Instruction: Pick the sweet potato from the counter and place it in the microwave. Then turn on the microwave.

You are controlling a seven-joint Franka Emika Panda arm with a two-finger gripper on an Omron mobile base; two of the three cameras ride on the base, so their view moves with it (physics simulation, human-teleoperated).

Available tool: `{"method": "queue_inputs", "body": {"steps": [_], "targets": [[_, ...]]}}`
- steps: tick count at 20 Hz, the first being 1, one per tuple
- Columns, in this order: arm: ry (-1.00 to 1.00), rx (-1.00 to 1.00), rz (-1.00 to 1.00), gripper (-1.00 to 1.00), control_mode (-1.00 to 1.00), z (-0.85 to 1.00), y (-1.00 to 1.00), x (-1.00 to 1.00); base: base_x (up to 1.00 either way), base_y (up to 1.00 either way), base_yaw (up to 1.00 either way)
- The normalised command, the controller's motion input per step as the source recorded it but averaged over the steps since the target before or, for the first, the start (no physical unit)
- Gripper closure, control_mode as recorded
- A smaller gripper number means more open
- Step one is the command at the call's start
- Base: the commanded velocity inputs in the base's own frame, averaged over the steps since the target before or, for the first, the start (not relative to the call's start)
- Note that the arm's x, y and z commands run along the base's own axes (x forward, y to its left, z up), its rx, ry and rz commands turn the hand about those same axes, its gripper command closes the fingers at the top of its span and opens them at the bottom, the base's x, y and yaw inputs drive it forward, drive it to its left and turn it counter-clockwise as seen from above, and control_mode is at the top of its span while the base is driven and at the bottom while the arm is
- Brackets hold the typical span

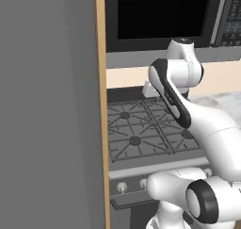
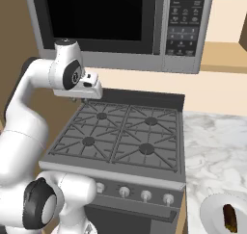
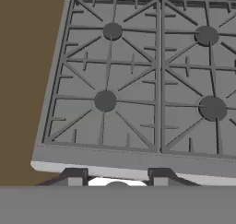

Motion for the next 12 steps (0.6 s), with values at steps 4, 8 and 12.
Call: {"method": "queue_inputs", "body": {"steps": [4, 8, 12], "targets": [[-0.08, 0.0, 0.0, -1.0, -1.0, 0.0, -0.01, 0.0, 0.0, 0.0, 0.0], [-0.18, 0.0, 0.0, -1.0, -1.0, 0.0, -0.03, 0.0, 0.0, 0.0, 0.0], [-0.19, 0.0, 0.0, -1.0, -1.0, 0.0, -0.11, 0.0, 0.0, 0.0, 0.0]]}}
